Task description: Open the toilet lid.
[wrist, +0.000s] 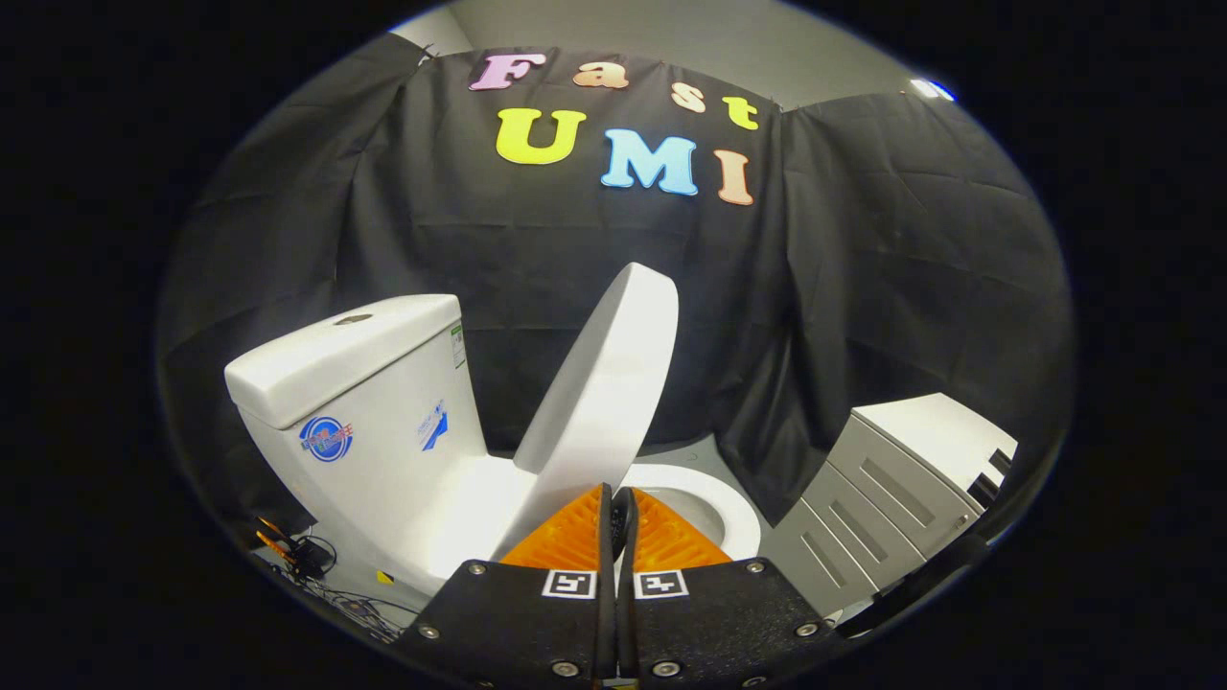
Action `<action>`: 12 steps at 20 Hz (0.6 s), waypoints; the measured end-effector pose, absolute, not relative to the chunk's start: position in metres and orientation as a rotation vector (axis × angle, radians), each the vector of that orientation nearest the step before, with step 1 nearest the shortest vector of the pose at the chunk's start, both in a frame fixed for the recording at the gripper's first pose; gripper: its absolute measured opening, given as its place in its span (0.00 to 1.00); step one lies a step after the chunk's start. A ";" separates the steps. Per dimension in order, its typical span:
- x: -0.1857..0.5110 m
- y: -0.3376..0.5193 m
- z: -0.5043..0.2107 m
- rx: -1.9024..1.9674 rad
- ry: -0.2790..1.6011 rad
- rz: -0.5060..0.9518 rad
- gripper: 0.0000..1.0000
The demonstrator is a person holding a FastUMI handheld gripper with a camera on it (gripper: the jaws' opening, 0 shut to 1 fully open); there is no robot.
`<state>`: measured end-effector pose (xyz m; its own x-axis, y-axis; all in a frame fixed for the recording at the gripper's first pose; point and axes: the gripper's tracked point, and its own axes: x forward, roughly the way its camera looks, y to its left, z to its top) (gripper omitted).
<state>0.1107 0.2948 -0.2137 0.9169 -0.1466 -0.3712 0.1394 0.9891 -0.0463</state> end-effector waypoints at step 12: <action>0.115 0.344 -0.195 -0.065 0.336 -0.075 0.00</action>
